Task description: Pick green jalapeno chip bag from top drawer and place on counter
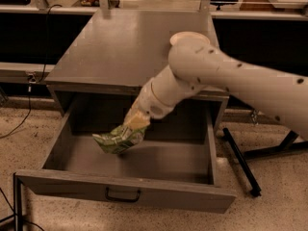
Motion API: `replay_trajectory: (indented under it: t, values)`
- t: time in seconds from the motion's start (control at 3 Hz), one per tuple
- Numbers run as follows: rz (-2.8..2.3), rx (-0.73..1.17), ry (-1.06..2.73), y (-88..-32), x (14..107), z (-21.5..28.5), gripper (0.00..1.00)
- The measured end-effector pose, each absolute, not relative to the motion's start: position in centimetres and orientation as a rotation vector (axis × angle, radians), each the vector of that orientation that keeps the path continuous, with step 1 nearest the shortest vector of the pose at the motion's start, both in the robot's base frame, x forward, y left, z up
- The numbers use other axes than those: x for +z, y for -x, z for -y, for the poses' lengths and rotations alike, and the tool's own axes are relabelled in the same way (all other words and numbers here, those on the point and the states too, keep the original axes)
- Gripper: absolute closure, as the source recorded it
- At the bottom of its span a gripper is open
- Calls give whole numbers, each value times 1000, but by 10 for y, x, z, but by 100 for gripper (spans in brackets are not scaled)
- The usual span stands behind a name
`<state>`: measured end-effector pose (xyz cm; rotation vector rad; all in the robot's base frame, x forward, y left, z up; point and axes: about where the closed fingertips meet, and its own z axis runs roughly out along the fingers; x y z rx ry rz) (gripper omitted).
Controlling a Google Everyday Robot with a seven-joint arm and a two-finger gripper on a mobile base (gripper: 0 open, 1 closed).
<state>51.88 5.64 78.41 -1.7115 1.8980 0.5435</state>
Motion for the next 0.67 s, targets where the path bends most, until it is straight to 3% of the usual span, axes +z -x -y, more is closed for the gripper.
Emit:
replay_trajectory:
  t: [0.67]
  values:
    - [-1744,581,1958,-553,877,-105,100]
